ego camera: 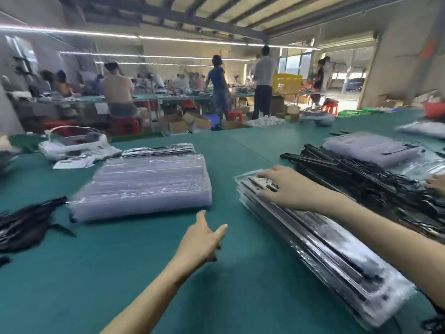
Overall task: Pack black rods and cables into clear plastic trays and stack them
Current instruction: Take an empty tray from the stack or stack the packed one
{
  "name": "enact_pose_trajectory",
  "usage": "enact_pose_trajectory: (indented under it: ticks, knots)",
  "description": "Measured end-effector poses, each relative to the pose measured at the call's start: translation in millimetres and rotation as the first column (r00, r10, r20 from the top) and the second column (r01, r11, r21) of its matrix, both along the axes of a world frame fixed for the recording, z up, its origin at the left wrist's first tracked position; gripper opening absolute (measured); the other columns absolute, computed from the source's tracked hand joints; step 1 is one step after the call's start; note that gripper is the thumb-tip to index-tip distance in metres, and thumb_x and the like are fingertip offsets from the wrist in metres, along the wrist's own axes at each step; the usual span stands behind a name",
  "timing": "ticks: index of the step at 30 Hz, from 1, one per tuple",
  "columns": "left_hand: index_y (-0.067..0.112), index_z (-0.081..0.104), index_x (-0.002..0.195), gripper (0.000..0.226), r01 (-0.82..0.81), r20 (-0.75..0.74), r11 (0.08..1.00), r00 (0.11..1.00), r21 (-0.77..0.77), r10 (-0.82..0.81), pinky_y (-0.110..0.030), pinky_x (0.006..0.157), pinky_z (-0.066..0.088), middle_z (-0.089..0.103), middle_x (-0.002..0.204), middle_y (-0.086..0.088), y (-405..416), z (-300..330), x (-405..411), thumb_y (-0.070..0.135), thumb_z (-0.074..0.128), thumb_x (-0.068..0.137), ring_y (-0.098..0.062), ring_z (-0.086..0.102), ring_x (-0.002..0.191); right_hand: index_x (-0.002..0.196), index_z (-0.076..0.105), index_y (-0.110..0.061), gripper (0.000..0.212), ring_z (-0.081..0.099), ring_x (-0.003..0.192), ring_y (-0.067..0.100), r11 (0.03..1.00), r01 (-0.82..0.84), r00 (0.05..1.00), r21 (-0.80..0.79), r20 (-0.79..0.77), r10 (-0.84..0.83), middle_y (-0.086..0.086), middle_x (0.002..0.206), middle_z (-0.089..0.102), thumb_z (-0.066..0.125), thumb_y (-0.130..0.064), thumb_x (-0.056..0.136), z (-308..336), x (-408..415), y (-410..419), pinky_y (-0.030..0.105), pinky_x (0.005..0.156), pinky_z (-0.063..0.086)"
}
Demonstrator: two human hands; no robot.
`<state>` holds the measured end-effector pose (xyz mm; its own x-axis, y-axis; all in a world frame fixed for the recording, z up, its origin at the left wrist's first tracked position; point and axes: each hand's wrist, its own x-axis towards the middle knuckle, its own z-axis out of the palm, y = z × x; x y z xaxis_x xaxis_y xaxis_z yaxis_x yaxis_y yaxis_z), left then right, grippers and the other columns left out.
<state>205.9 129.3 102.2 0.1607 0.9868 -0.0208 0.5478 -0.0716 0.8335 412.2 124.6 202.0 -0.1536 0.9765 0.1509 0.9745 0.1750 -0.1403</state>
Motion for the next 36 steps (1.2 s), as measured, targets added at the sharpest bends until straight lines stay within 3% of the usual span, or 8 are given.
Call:
enact_pose_trajectory:
  ticks: [3, 5, 11, 15, 19, 24, 30, 36]
  knots:
    - [0.013, 0.023, 0.148, 0.064, -0.101, -0.323, 0.977, 0.933, 0.190, 0.160, -0.034, 0.092, 0.046, 0.065, 0.111, -0.003, 26, 3, -77, 0.032, 0.052, 0.094, -0.023, 0.058, 0.108, 0.137, 0.049, -0.019, 0.047, 0.041, 0.130, 0.027, 0.972, -0.228, 0.972, -0.060, 0.051, 0.231, 0.011, 0.140, 0.046, 0.049, -0.041, 0.096, -13, -91, 51, 0.038, 0.106, 0.034]
    - [0.013, 0.025, 0.148, 0.061, -0.092, -0.461, 0.966, 0.865, 0.242, 0.198, -0.031, 0.104, 0.035, 0.044, 0.142, -0.003, 37, -1, -122, 0.031, 0.050, 0.095, -0.019, 0.040, 0.131, 0.134, 0.052, -0.022, 0.043, 0.042, 0.129, 0.024, 0.952, -0.304, 0.949, -0.046, 0.071, 0.306, 0.004, 0.141, 0.047, 0.049, -0.042, 0.096, -25, -144, 86, 0.038, 0.102, 0.038]
    - [0.016, 0.016, 0.151, 0.064, 0.000, -0.707, 0.966, 0.681, 0.258, 0.189, -0.030, 0.116, 0.018, 0.015, 0.159, 0.002, 59, -22, -203, 0.025, 0.046, 0.096, -0.012, 0.014, 0.145, 0.115, 0.068, -0.012, 0.032, 0.059, 0.109, 0.023, 0.922, -0.384, 0.912, -0.049, -0.173, 0.371, 0.008, 0.118, 0.066, 0.063, -0.032, 0.091, -60, -246, 160, 0.031, 0.088, 0.046]
    - [0.017, 0.017, 0.151, 0.063, 0.013, -0.663, 0.949, 0.719, 0.314, 0.209, -0.029, 0.116, 0.017, 0.016, 0.158, 0.003, 74, -41, -219, 0.021, 0.045, 0.095, -0.013, 0.016, 0.144, 0.098, 0.075, -0.009, 0.023, 0.062, 0.081, 0.013, 0.909, -0.409, 0.880, -0.083, -0.300, 0.369, 0.006, 0.092, 0.073, 0.073, -0.027, 0.083, -69, -258, 194, 0.023, 0.069, 0.045]
    - [0.015, 0.016, 0.151, 0.064, 0.078, -0.651, 0.881, 0.705, 0.466, 0.282, -0.025, 0.114, 0.015, 0.021, 0.155, 0.003, 91, -50, -219, 0.013, 0.042, 0.092, -0.014, 0.019, 0.142, 0.087, 0.075, -0.003, 0.029, 0.048, 0.052, 0.005, 0.848, -0.466, 0.830, -0.253, -0.459, 0.319, -0.002, 0.062, 0.062, 0.073, -0.032, 0.083, -64, -246, 215, 0.012, 0.050, 0.038]
    - [0.009, 0.041, 0.141, 0.064, 0.112, -0.605, 0.777, 0.698, 0.620, 0.382, -0.036, 0.108, 0.030, 0.045, 0.141, -0.007, 104, -48, -207, 0.003, 0.054, 0.079, -0.025, 0.043, 0.129, 0.097, 0.075, -0.004, 0.022, 0.052, 0.054, 0.004, 0.740, -0.520, 0.764, -0.426, -0.619, 0.181, 0.000, 0.068, 0.066, 0.073, -0.021, 0.083, -60, -242, 227, 0.012, 0.052, 0.042]
    - [0.014, 0.030, 0.147, 0.068, 0.100, -0.599, 0.786, 0.707, 0.610, 0.375, -0.032, 0.112, 0.020, 0.034, 0.147, -0.004, 109, -55, -205, 0.003, 0.047, 0.081, -0.022, 0.031, 0.137, 0.102, 0.073, -0.006, 0.020, 0.056, 0.059, 0.006, 0.637, -0.533, 0.784, -0.557, -0.609, 0.124, 0.001, 0.075, 0.068, 0.069, -0.015, 0.085, -52, -243, 238, 0.014, 0.058, 0.046]
    - [0.007, 0.038, 0.144, 0.076, 0.067, -0.525, 0.765, 0.765, 0.641, 0.373, -0.035, 0.105, 0.038, 0.043, 0.141, -0.010, 107, -56, -202, -0.006, 0.056, 0.071, -0.027, 0.044, 0.127, 0.101, 0.074, -0.009, 0.018, 0.058, 0.059, 0.005, 0.638, -0.540, 0.781, -0.549, -0.609, 0.137, 0.001, 0.076, 0.071, 0.070, -0.016, 0.085, -53, -243, 241, 0.013, 0.058, 0.047]
